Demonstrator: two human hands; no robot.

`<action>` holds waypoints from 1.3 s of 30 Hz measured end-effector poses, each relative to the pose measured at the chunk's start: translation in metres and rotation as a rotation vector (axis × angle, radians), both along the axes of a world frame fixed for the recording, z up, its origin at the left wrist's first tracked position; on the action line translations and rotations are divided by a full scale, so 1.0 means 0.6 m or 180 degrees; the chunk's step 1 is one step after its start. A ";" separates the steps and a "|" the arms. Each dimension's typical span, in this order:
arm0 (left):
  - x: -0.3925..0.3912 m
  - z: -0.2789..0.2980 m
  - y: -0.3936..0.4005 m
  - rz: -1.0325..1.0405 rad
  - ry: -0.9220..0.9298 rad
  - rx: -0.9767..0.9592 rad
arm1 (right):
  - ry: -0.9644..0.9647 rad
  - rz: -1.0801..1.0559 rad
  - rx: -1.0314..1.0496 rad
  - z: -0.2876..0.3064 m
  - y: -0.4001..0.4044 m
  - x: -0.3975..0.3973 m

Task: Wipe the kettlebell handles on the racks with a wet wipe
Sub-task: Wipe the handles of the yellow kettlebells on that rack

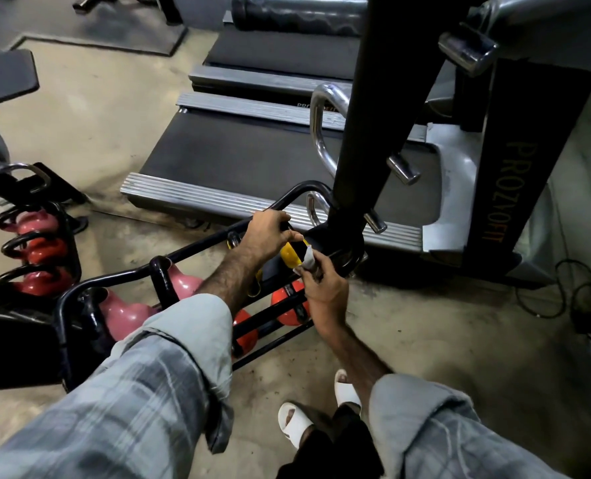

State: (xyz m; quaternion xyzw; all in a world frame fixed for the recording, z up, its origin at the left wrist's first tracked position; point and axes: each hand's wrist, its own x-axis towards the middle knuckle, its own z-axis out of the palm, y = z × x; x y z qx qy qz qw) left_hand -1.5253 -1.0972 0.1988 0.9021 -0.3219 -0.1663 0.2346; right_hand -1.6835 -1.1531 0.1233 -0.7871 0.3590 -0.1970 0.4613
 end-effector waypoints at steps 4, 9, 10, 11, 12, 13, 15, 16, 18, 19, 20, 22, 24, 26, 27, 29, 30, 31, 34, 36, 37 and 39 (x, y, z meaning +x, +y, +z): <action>0.002 0.004 0.004 0.0043 -0.0028 0.0030 | -0.0435 0.0257 0.1030 0.014 -0.021 -0.005; 0.001 0.005 0.000 -0.0015 -0.0025 -0.0011 | -0.0556 0.0525 0.0978 0.055 -0.049 0.014; 0.000 0.005 -0.002 -0.0043 -0.0032 -0.0007 | -0.0569 0.0557 0.0930 0.063 -0.048 0.022; -0.001 0.006 -0.002 -0.0063 -0.0039 0.0001 | -0.0578 0.0574 0.0868 0.070 -0.045 0.029; -0.001 0.007 -0.002 -0.0066 -0.0050 -0.0002 | -0.0599 0.0579 0.0771 0.075 -0.042 0.033; 0.000 0.007 0.000 -0.0060 -0.0065 -0.0019 | -0.0582 0.0574 0.0663 0.074 -0.039 0.034; 0.002 0.008 0.003 -0.0087 -0.0080 -0.0090 | -0.0517 0.0516 0.0600 0.063 -0.032 0.023; 0.002 0.008 0.003 -0.0106 -0.0072 -0.0115 | -0.0482 0.0471 0.0618 0.054 -0.031 0.014; 0.000 0.011 0.003 -0.0093 -0.0017 -0.0131 | -0.0397 0.0382 0.0775 0.035 -0.030 -0.007; -0.001 0.011 0.002 -0.0080 -0.0009 -0.0126 | -0.0391 0.0378 0.0908 0.030 -0.031 -0.015; 0.000 0.010 0.001 -0.0069 -0.0009 -0.0108 | -0.0386 0.0422 0.1007 0.031 -0.034 -0.018; 0.001 0.008 0.003 -0.0053 -0.0017 -0.0060 | -0.0328 0.0567 0.1138 0.034 -0.048 -0.007; 0.003 0.008 0.004 -0.0067 -0.0023 -0.0078 | -0.0201 0.0801 0.1463 0.043 -0.070 0.015; 0.003 0.010 0.004 -0.0095 -0.0025 -0.0107 | -0.0002 0.1023 0.2182 0.057 -0.091 0.041; 0.001 0.009 0.002 -0.0110 -0.0015 -0.0123 | 0.0142 0.1093 0.2550 0.064 -0.100 0.050; 0.000 0.010 0.000 -0.0111 -0.0002 -0.0132 | 0.0588 0.1153 0.2872 0.074 -0.115 0.071; -0.001 0.010 0.000 -0.0112 0.0009 -0.0099 | 0.0832 0.1192 0.2858 0.075 -0.117 0.081; 0.000 0.011 0.001 -0.0122 -0.0001 -0.0085 | 0.1031 0.1261 0.2790 0.076 -0.118 0.090; 0.001 0.008 0.002 -0.0122 0.0009 -0.0080 | 0.1213 0.1314 0.2661 0.081 -0.118 0.095; 0.003 0.008 0.000 -0.0104 0.0051 -0.0084 | 0.0994 0.1188 0.2359 0.076 -0.115 0.084; 0.003 0.009 -0.001 -0.0108 0.0072 -0.0085 | 0.0810 0.1113 0.2015 0.070 -0.111 0.073; 0.003 0.012 -0.002 -0.0122 0.0133 -0.0077 | 0.0454 0.0920 0.1048 0.057 -0.092 0.043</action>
